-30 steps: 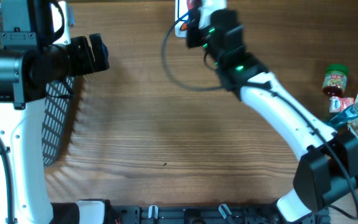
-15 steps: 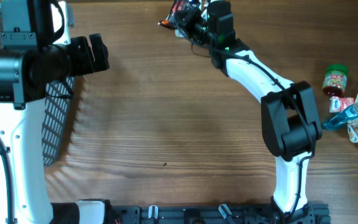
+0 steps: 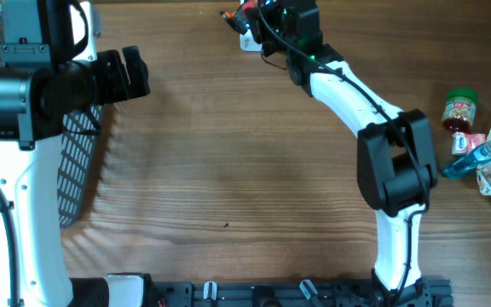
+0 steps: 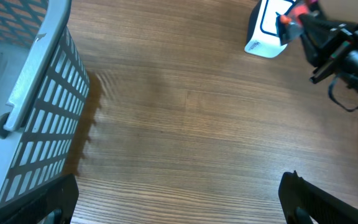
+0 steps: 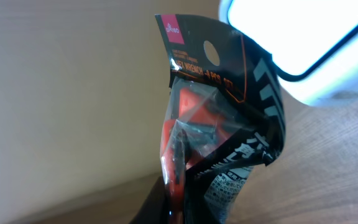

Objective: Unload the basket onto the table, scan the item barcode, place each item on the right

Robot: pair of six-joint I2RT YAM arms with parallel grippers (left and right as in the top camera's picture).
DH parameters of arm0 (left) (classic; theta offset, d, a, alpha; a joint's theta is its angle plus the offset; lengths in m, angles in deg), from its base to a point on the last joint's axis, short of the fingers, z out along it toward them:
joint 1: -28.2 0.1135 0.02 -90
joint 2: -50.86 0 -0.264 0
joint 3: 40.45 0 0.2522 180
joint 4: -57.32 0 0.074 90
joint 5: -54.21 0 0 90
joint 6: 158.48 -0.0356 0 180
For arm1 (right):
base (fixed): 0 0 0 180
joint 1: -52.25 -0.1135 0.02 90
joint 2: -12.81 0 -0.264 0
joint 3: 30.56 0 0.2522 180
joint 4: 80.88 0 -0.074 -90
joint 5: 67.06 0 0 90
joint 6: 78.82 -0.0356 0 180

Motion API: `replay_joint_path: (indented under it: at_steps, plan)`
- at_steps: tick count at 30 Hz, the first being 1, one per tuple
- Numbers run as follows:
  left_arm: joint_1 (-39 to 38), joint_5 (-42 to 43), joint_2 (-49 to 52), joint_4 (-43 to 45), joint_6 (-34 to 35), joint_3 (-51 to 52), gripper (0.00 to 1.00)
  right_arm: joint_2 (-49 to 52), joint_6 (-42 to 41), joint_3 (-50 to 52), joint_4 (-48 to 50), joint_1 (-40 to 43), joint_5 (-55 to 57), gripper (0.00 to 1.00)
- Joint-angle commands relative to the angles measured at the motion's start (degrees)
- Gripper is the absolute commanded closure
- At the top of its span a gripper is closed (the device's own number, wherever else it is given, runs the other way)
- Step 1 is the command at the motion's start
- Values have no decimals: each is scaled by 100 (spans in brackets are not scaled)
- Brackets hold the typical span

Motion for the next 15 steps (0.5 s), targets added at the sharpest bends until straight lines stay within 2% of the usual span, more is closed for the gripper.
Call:
replay_joint_path:
  at_steps: [1, 11, 15]
  plan:
    - [-26, 70, 11, 13, 55, -50, 0, 345, -597, -107, 199, 2, -260, 95]
    - [-26, 70, 11, 13, 55, -50, 0, 474, -890, -107, 396, 127, -597, 95]
    - [-26, 70, 11, 13, 55, -50, 0, 472, -774, -107, 730, 127, -887, 95]
